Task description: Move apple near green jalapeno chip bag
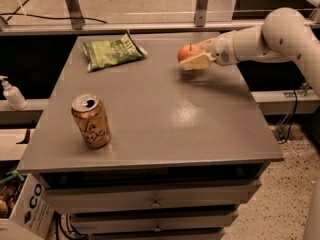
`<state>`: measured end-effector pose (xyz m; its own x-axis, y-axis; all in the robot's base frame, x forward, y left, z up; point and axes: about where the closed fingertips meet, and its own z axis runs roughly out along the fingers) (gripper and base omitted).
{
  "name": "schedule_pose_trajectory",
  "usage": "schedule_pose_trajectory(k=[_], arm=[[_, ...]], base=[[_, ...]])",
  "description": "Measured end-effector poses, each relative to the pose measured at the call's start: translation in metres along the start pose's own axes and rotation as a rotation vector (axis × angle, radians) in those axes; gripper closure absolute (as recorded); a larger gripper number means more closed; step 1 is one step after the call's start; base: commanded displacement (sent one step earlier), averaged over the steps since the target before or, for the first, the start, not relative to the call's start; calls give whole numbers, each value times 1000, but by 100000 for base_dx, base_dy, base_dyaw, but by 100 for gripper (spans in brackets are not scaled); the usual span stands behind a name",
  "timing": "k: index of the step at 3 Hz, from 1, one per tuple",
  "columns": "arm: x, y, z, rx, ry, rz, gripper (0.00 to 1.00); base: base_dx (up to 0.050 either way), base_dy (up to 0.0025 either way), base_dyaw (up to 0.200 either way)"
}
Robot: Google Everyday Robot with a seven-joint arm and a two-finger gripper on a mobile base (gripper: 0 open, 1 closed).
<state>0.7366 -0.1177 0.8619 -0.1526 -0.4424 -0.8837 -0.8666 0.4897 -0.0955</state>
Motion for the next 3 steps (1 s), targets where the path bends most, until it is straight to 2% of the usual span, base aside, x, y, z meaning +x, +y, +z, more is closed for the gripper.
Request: schedule_pose_trajectory(k=[1, 2, 3], arm=[[-34, 23, 38, -66, -39, -36, 100], [-74, 46, 86, -114, -74, -59, 100], [-74, 47, 86, -115, -74, -60, 100]], base=[[0, 0, 0], [0, 0, 0], [0, 0, 0]])
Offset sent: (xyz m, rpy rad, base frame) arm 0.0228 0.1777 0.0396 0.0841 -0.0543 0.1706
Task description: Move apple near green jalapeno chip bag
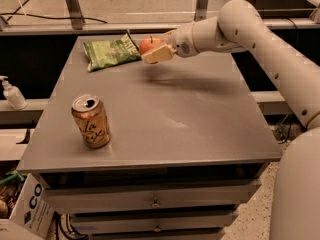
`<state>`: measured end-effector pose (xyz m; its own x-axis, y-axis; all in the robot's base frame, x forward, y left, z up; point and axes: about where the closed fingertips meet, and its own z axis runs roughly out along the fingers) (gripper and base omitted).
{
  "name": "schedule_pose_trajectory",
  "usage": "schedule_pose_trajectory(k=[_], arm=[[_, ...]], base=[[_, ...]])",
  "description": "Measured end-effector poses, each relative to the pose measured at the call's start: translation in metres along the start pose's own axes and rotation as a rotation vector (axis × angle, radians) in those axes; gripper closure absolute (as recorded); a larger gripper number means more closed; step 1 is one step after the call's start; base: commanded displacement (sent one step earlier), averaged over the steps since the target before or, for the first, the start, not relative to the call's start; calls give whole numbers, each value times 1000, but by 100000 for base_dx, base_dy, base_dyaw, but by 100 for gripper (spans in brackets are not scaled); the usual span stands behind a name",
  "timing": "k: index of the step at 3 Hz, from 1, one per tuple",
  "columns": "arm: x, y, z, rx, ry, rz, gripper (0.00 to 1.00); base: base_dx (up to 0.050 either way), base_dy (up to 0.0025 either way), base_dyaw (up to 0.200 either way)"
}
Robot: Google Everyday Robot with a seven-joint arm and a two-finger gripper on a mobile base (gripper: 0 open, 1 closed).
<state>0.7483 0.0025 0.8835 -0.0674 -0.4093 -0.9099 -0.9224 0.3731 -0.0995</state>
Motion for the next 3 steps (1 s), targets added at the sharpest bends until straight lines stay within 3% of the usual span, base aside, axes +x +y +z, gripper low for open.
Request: schedule_pose_trajectory(k=[1, 2, 3], arm=[[1, -4, 8, 44, -19, -4, 100], [4, -20, 28, 125, -42, -16, 100], [12, -40, 47, 172, -37, -26, 100]], base=[[0, 0, 0], [0, 0, 0], [0, 0, 0]])
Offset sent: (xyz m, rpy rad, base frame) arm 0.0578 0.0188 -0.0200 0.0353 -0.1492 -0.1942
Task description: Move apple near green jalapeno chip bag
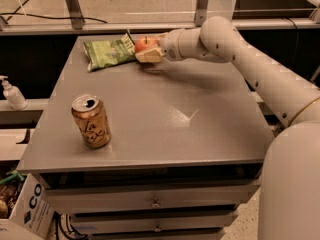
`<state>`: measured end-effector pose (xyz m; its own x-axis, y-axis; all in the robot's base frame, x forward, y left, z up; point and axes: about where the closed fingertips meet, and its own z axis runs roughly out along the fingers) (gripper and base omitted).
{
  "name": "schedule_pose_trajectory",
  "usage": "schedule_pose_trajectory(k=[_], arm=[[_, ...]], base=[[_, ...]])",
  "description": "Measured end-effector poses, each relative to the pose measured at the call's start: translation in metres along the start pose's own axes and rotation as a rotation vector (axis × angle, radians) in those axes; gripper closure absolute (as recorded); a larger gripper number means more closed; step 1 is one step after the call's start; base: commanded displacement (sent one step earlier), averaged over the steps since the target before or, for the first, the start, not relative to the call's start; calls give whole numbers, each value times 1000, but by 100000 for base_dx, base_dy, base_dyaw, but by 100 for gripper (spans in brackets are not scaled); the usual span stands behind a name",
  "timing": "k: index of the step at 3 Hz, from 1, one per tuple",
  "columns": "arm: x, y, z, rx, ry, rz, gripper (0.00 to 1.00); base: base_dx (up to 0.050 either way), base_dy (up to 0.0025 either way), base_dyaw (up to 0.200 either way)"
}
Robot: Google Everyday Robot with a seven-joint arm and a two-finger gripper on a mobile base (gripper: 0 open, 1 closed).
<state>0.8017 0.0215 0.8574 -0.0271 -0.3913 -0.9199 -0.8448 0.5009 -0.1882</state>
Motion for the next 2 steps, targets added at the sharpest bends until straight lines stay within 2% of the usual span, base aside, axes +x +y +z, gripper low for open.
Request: schedule_pose_trajectory(k=[1, 2], arm=[[18, -10, 13, 25, 29, 10, 100], [29, -12, 14, 43, 47, 34, 100]], base=[[0, 0, 0], [0, 0, 0]])
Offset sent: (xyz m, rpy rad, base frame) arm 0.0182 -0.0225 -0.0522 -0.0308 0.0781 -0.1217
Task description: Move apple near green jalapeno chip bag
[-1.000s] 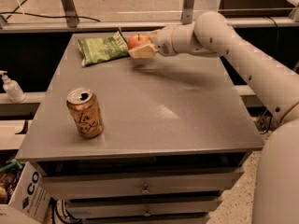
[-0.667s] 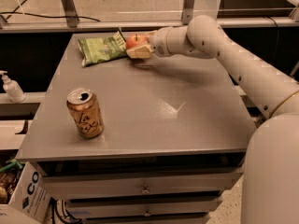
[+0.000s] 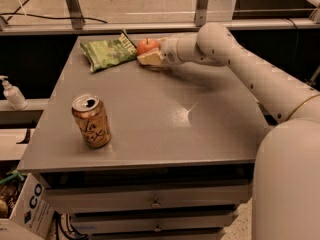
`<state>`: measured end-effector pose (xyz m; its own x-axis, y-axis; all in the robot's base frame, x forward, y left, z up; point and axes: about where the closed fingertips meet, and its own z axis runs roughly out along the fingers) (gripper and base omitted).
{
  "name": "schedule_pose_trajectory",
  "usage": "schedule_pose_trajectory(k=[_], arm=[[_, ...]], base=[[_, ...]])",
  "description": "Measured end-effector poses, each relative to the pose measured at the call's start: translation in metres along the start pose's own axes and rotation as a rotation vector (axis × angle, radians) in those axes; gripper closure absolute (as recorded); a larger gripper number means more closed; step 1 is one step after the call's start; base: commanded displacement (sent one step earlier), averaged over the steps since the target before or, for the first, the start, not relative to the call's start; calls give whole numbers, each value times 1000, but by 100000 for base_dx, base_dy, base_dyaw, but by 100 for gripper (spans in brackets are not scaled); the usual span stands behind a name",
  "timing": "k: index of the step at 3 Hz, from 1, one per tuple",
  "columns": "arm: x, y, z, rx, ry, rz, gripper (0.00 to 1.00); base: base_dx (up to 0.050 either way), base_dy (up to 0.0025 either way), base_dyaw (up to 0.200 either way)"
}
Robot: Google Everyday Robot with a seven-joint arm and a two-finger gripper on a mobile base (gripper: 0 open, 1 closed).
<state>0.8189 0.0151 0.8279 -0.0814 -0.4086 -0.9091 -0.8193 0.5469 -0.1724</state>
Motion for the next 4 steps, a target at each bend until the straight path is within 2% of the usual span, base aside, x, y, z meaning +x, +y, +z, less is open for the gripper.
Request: schedule_pose_trajectory(k=[1, 3, 4], arm=[[-1, 0, 0, 0, 0, 0, 82], [-1, 0, 0, 0, 0, 0, 35], [3, 0, -2, 1, 6, 21, 13]], base=[[0, 0, 0], [0, 0, 0], [0, 0, 0]])
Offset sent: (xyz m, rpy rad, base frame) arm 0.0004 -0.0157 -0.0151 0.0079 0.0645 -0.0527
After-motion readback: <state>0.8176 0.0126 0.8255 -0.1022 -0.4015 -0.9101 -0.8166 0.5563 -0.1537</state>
